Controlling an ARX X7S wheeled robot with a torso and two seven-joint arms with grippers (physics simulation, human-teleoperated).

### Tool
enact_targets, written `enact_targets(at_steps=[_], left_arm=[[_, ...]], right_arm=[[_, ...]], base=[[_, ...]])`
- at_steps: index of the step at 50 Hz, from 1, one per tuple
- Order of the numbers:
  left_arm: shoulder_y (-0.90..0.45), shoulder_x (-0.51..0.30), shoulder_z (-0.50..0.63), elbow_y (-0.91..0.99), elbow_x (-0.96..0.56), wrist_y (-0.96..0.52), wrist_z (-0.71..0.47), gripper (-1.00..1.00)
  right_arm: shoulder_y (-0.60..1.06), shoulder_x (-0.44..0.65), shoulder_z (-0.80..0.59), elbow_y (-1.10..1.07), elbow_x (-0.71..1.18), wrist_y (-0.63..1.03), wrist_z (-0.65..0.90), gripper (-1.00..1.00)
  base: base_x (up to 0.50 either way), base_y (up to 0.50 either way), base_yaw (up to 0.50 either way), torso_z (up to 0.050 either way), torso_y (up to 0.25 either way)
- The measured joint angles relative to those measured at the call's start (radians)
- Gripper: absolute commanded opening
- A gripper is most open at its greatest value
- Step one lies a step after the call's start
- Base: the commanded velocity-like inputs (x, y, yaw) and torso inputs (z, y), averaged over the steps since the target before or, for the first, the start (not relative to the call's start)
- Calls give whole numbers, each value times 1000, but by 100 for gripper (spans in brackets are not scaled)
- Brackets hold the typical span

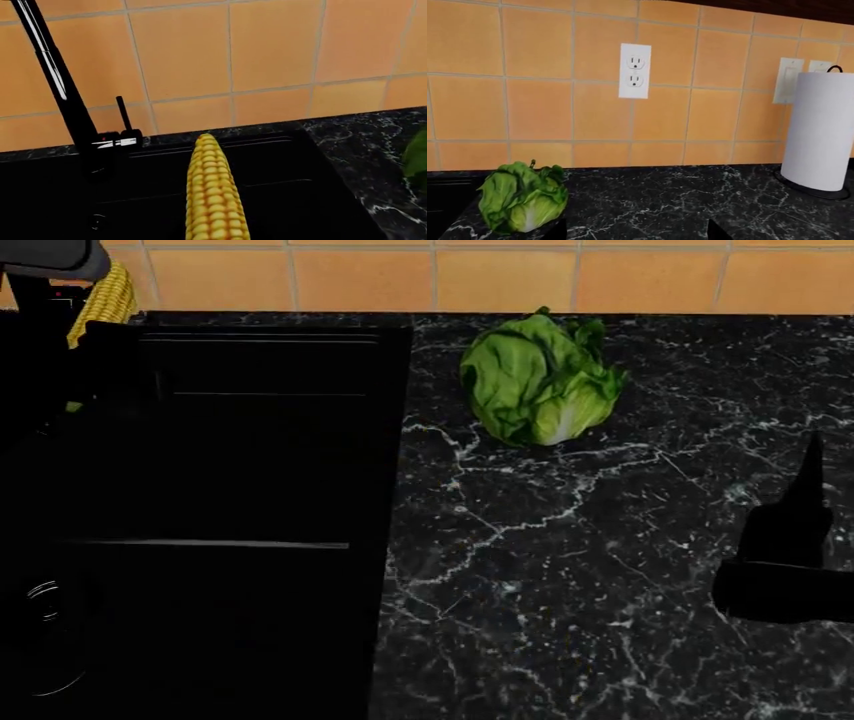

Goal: Pick the corn from the counter and place it in the sink

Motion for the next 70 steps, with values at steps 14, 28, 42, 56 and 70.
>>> enact_targets(at_steps=[14,28,42,56,70], left_arm=[[-92,109,101,-541,144,279,199,-100],[-77,196,73,-892,281,452,306,-100],[2,237,-84,-981,464,447,350,-100],[42,261,-198,-1003,610,396,382,-100],[44,267,-259,-997,670,375,378,100]], right_arm=[[-15,3,14,-7,14,-5,5,100],[-25,6,18,-11,20,-9,10,100],[-48,4,25,-12,13,-22,3,100],[-74,0,34,-14,5,-36,-3,100],[-86,3,36,-9,-4,-48,-14,100]], base=[[0,0,0,0,0],[0,0,0,0,0],[0,0,0,0,0],[0,0,0,0,0],[-1,0,0,0,0]])
